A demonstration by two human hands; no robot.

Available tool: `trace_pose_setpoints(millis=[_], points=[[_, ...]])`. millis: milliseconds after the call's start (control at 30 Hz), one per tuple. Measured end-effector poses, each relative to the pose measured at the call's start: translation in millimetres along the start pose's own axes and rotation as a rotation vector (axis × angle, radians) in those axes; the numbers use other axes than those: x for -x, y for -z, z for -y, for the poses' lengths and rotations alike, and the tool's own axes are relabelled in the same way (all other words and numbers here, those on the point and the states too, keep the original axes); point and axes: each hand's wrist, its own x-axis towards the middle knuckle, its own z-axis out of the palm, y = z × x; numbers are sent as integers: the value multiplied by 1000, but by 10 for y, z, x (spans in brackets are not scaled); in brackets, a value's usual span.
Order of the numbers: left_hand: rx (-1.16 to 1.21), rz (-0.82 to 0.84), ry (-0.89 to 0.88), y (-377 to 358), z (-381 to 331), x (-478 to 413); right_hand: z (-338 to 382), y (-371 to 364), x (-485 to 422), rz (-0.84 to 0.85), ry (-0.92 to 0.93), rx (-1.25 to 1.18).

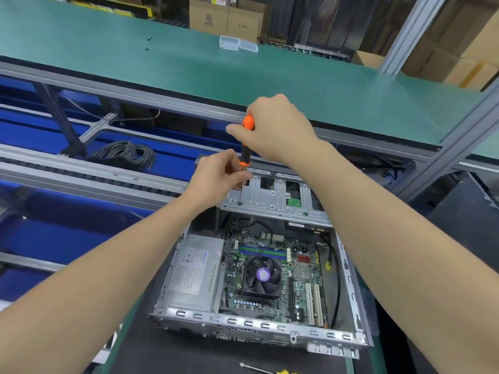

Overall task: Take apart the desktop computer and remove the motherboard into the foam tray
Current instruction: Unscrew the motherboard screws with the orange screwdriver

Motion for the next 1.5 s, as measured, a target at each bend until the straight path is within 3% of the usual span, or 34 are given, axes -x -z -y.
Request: trace_pose_setpoints(millis=[133,267,467,700,1500], points=[[108,45,-17,12,57,13,6,78,-51,133,119,-24],[233,170,-37,-24,130,19,-1,17,13,167,97,-46],[143,315,-16,-28,373,88,-55,-342,249,57,-1,-481],[161,294,-59,-129,522,14,-197,-726,279,-100,26,-602],[131,284,-98,-138,507,64,-171,-697,349,-79,40,-568]])
